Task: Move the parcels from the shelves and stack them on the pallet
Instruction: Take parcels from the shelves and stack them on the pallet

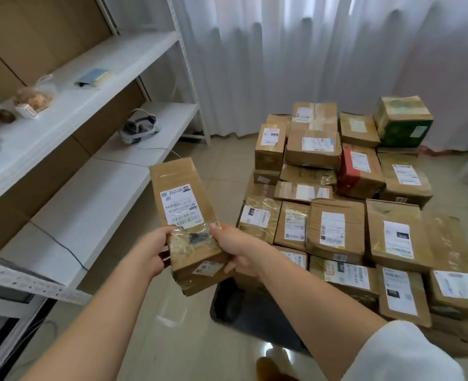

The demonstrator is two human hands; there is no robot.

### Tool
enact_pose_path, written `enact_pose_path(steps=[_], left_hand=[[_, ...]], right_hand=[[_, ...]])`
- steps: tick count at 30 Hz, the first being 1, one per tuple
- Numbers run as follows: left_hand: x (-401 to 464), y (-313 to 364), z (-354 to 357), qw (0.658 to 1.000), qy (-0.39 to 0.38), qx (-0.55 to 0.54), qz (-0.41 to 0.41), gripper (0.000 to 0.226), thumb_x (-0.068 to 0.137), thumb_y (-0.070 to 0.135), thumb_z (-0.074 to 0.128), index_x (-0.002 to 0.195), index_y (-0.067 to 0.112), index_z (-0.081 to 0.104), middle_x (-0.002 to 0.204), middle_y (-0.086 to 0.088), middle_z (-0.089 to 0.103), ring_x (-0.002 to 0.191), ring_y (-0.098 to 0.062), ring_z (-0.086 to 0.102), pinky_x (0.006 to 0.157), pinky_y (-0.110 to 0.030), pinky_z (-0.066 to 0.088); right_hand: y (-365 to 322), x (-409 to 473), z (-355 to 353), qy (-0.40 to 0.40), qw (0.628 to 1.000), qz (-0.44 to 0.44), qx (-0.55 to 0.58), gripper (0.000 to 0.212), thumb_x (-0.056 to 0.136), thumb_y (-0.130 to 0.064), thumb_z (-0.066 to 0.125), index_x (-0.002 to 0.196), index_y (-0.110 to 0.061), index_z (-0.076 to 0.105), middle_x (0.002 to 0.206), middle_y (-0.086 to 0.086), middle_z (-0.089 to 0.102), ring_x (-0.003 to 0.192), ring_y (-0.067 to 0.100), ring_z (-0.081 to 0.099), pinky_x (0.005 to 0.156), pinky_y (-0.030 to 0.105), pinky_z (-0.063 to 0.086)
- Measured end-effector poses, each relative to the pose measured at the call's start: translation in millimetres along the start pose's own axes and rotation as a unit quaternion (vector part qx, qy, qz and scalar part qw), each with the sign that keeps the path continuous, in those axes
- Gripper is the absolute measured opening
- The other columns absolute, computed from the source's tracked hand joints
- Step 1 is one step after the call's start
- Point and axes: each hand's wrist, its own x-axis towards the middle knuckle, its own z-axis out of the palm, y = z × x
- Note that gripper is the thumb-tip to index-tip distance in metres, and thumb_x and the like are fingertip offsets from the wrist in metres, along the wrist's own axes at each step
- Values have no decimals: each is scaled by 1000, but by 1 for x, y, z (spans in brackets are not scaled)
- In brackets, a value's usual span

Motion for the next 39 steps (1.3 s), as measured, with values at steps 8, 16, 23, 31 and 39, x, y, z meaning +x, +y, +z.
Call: enact_pose_path(steps=[8, 16, 23, 31, 39], left_hand=[[102, 90, -42, 1000, 8, -14, 22, 15, 98, 28, 58, 101, 14, 64, 101, -11, 71, 95, -29, 67, 94, -49, 53], [208, 144, -46, 997, -73, 9, 13, 30, 104, 35, 45, 125, 18, 57, 109, -10, 71, 94, -34, 69, 81, -53, 56], [269, 223, -83, 987, -136, 80, 15, 17, 103, 24, 49, 107, 13, 61, 101, -13, 68, 90, -32, 66, 86, -53, 53], [317, 282, -53, 965, -223, 141, 12, 15, 96, 26, 58, 92, 12, 62, 90, -9, 66, 83, -27, 61, 78, -38, 48], [362, 350, 7, 959, -237, 159, 1, 17, 96, 25, 59, 92, 8, 61, 93, -13, 66, 86, -30, 63, 89, -43, 51]], right_hand=[[-92, 82, 30, -27, 999, -5, 38, 48, 104, -48, 31, 143, -21, 36, 133, 13, 55, 121, 34, 56, 101, 59, 46], [-138, 157, 41, 44, 996, 8, 82, 47, 102, -50, 34, 138, -20, 42, 130, 13, 58, 117, 35, 59, 95, 59, 50], [-195, 202, 90, 111, 981, -9, 158, 38, 105, -44, 31, 132, -21, 45, 128, 12, 61, 114, 34, 62, 95, 61, 49], [-232, 236, 66, 177, 966, -22, 187, 42, 101, -52, 33, 134, -28, 43, 126, 9, 61, 108, 32, 65, 85, 59, 55], [-280, 291, -7, 191, 959, -7, 211, 43, 101, -51, 38, 137, -28, 44, 132, 9, 57, 115, 33, 60, 86, 61, 53]])
